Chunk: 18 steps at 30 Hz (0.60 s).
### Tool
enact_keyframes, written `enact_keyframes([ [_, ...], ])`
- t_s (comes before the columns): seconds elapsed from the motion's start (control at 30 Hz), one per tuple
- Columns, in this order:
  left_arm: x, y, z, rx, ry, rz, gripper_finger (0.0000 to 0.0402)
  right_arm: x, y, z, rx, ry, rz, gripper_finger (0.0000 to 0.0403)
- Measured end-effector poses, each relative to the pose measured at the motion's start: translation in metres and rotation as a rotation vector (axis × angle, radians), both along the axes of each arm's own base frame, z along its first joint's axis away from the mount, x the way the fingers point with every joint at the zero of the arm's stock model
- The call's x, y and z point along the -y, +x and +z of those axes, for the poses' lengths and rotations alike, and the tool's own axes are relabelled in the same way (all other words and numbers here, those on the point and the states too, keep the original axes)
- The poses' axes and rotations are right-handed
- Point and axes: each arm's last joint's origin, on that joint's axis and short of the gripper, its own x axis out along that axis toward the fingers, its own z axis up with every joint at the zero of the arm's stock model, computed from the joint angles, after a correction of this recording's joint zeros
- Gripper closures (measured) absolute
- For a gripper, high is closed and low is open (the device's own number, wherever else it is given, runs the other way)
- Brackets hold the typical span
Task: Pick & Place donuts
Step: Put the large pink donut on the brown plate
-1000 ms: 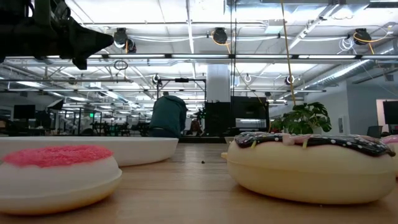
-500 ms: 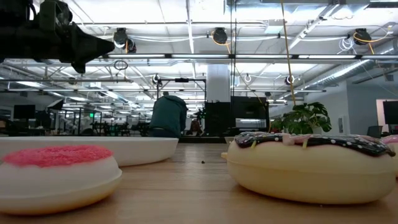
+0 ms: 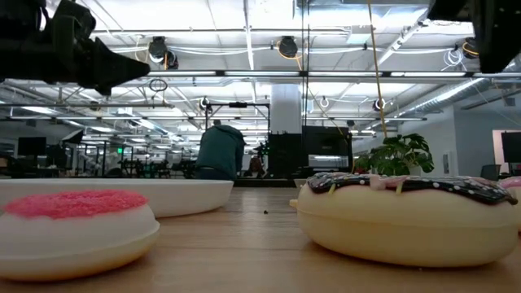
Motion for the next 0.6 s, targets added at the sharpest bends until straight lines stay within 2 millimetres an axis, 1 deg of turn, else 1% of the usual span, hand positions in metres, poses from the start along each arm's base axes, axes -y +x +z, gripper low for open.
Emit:
enact_keyframes([
  [0.07,0.000,0.000,0.001,0.010,0.002,0.004,0.0385,0.000,0.000,0.001,0.013,-0.001,-0.002,0.0376],
  [0.17,0.000,0.000,0.003,0.029,-0.001,0.006,0.0385,0.000,0.000,0.003,0.013,0.005,0.015,0.0341],
  [0.33,0.000,-0.001,0.004,0.040,0.008,0.007,0.0385,-0.009,-0.008,0.002,0.005,0.007,0.064,0.0255],
  [0.47,0.000,-0.001,0.004,0.039,0.008,0.007,0.0385,-0.012,-0.015,0.002,0.021,-0.055,-0.012,0.0184],
  [0.53,0.000,-0.001,0.004,0.040,0.008,0.007,0.0385,-0.012,-0.019,0.002,0.011,-0.063,-0.043,0.0157],
  [0.6,0.000,-0.001,0.004,0.039,0.008,0.007,0.0385,-0.013,-0.020,0.002,0.029,-0.070,-0.078,0.0139],
])
